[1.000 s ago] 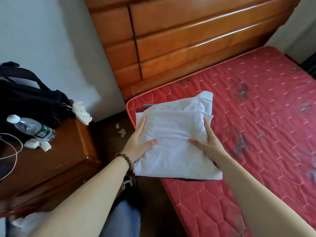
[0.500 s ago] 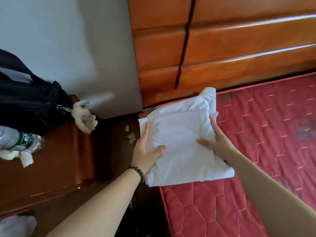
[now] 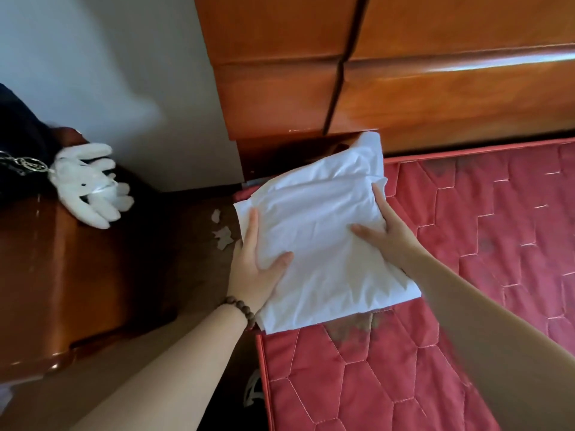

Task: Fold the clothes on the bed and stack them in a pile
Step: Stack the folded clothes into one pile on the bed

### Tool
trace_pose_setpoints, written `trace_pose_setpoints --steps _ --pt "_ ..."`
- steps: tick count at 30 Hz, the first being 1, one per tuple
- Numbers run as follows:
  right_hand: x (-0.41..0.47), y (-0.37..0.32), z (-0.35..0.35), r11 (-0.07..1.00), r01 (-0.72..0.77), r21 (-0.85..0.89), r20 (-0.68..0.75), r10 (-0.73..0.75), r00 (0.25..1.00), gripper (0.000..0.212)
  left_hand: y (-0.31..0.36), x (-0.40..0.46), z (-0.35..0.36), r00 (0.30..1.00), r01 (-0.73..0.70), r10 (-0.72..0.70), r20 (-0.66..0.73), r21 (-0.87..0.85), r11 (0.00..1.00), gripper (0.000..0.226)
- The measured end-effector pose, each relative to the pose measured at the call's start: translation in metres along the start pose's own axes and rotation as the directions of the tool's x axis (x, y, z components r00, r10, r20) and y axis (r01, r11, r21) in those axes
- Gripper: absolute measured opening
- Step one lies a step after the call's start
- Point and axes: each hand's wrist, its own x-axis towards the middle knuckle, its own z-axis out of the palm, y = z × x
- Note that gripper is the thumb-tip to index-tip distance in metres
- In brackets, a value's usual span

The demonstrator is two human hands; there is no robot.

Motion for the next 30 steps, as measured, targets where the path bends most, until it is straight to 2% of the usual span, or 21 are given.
trace_pose_setpoints --steps 3,5,6,7,8,9,10,11,12,14,15,17,19,23,25,27,28,30 --pt "-0.002 -0.004 0.0 0.984 -0.027 -0.178 0.022 0.031 0.999 0.088 0.006 -0.004 -0.001 1.0 -0.001 0.0 0.024 0.051 0.999 0.087" --pt "-0.003 -0.003 -0.004 0.894 -0.026 -0.448 -0.011 0.023 1.0 0.077 0.014 -0.005 -0.007 0.999 0.044 -0.046 0.017 0.125 0.991 0.08" --pt "-0.003 -0.002 -0.007 0.798 -0.002 -0.603 -0.097 -0.071 0.993 0.07 0.018 -0.007 -0.013 0.998 0.056 -0.048 -0.045 0.203 0.978 0.073" --pt "-0.006 -0.003 -0.009 0.704 0.022 -0.71 -0.196 -0.227 0.954 0.064 0.024 -0.009 -0.019 0.989 0.038 0.008 -0.147 0.312 0.949 0.066" --pt "-0.011 -0.008 -0.008 0.636 0.065 -0.769 -0.262 -0.407 0.875 0.06 0.032 -0.012 -0.022 0.962 -0.025 0.139 -0.236 0.432 0.902 0.061" --pt "-0.016 -0.014 -0.003 0.568 0.137 -0.811 -0.265 -0.567 0.78 0.058 0.041 -0.015 -0.021 0.912 -0.122 0.311 -0.266 0.548 0.827 0.058" --pt "-0.019 -0.02 0.007 0.493 0.229 -0.839 -0.21 -0.683 0.699 0.055 0.05 -0.017 -0.012 0.858 -0.221 0.459 -0.231 0.641 0.735 0.054" --pt "-0.021 -0.025 0.022 0.409 0.319 -0.855 -0.11 -0.745 0.658 0.053 0.058 -0.016 0.001 0.829 -0.294 0.539 -0.15 0.703 0.647 0.052" --pt "-0.02 -0.027 0.04 0.329 0.39 -0.86 0.014 -0.749 0.663 0.053 0.064 -0.014 0.016 0.839 -0.33 0.542 -0.05 0.745 0.58 0.053" --pt "-0.014 -0.026 0.07 0.195 0.444 -0.875 0.234 -0.632 0.739 0.057 0.068 -0.008 0.04 0.917 -0.29 0.39 0.088 0.818 0.497 0.063" --pt "-0.01 -0.022 0.077 0.166 0.438 -0.883 0.281 -0.561 0.779 0.058 0.064 -0.003 0.046 0.946 -0.245 0.306 0.108 0.856 0.454 0.067" --pt "0.002 -0.01 0.072 0.196 0.379 -0.905 0.241 -0.497 0.834 0.058 0.044 0.008 0.044 0.971 -0.18 0.215 0.104 0.91 0.374 0.074" --pt "0.01 0.001 0.054 0.274 0.254 -0.927 0.099 -0.475 0.874 0.057 0.026 0.014 0.036 0.973 -0.162 0.208 0.096 0.932 0.326 0.083" --pt "0.005 0.019 0.017 0.479 0.064 -0.875 -0.111 -0.328 0.938 0.053 0.021 0.017 0.032 0.98 -0.125 0.194 0.051 0.911 0.393 0.089" --pt "-0.007 0.024 0.006 0.576 -0.035 -0.816 -0.221 -0.256 0.941 0.053 0.025 0.014 0.026 0.985 -0.091 0.169 0.024 0.91 0.404 0.093" --pt "-0.026 0.026 0.004 0.57 -0.091 -0.817 -0.298 -0.28 0.913 0.056 0.031 0.004 0.022 0.983 -0.09 0.185 0.02 0.921 0.379 0.103" --pt "-0.038 0.026 0.01 0.524 -0.051 -0.85 -0.268 -0.349 0.898 0.057 0.033 -0.004 0.023 0.976 -0.129 0.212 0.053 0.923 0.363 0.11" --pt "-0.063 0.028 0.037 0.425 0.161 -0.891 -0.07 -0.479 0.875 0.058 0.03 -0.024 0.027 0.952 -0.258 0.25 0.176 0.902 0.345 0.12"
